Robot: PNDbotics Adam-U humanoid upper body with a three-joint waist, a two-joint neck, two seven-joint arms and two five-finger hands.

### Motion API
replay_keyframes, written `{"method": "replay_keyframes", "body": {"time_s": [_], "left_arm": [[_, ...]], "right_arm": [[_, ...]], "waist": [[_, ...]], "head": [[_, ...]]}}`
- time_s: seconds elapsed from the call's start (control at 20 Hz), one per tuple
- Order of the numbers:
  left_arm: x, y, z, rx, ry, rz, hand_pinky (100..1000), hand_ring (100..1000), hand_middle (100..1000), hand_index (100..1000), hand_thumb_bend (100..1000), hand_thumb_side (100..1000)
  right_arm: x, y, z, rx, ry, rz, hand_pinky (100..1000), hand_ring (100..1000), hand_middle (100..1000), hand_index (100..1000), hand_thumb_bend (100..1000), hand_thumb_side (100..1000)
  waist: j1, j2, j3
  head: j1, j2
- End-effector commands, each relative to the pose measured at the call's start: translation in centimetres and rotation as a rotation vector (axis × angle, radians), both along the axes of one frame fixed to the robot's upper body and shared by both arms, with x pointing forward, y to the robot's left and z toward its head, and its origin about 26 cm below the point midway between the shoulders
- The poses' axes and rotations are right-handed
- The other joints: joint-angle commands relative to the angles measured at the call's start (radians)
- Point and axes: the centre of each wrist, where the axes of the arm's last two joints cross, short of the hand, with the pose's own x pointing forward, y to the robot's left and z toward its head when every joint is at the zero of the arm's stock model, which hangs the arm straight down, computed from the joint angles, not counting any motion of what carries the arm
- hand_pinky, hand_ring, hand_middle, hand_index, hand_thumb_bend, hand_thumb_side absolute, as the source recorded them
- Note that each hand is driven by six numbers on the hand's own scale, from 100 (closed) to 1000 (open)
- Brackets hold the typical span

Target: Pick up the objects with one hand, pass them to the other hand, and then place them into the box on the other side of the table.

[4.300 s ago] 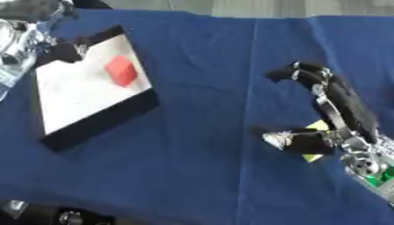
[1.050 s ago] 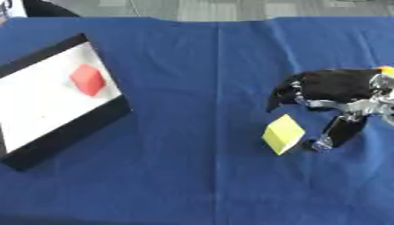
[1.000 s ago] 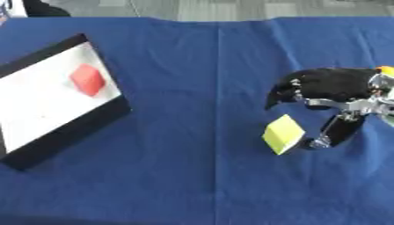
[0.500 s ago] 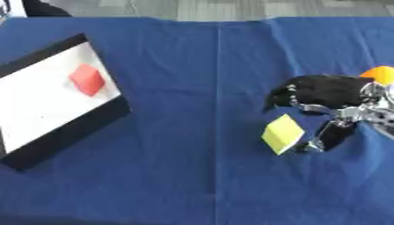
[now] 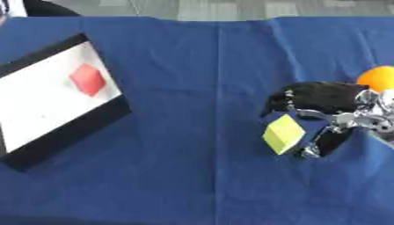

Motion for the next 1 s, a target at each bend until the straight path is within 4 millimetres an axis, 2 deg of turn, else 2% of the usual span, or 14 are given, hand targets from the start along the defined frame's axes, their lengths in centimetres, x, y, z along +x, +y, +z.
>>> {"method": "replay_keyframes", "body": {"time_s": [0.05,1.0], "left_arm": [[-0.13,0.36,0.64,0.02,-0.021,0.014,850,748,696,778,100,577],[-0.01,0.42,0.18,0.048,-0.009,0.007,853,754,704,782,100,572]], "right_arm": [[-0.15,-0.03,0.48,-0.008,-0.037,-0.008,921,825,775,828,536,124],[-0.43,-0.43,-0.15,-0.095,-0.065,-0.064,933,827,770,820,497,106]], "waist": [[-0.005,0.0,0.002],[-0.001,0.01,-0.005]], "head": [[0.0,-0.002],[-0.009,-0.002]]}}
